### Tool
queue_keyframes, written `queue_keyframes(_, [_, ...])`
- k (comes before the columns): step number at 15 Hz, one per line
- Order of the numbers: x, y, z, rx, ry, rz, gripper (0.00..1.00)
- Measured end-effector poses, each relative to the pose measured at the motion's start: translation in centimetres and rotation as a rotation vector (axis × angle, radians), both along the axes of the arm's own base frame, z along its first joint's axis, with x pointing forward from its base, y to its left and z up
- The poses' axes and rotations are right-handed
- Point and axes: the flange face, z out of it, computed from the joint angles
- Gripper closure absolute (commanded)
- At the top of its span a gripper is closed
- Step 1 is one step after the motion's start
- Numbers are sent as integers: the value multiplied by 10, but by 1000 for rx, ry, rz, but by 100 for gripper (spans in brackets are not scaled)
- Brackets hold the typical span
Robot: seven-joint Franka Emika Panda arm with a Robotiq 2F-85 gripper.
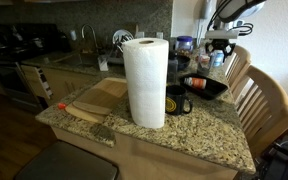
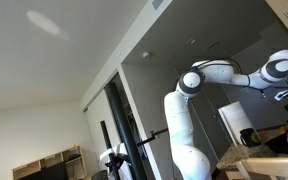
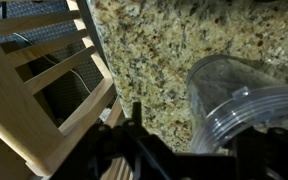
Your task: Move the clear cup to the left of the black plate
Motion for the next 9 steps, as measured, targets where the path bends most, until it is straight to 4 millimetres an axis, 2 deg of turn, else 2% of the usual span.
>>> queue_keyframes(5, [-2, -4, -1, 0, 15, -14, 95])
queue_keyframes(7, [-6, -8, 1, -5, 42, -30, 100])
queue_keyframes(9, [-6, -15, 13, -24, 57, -55, 100])
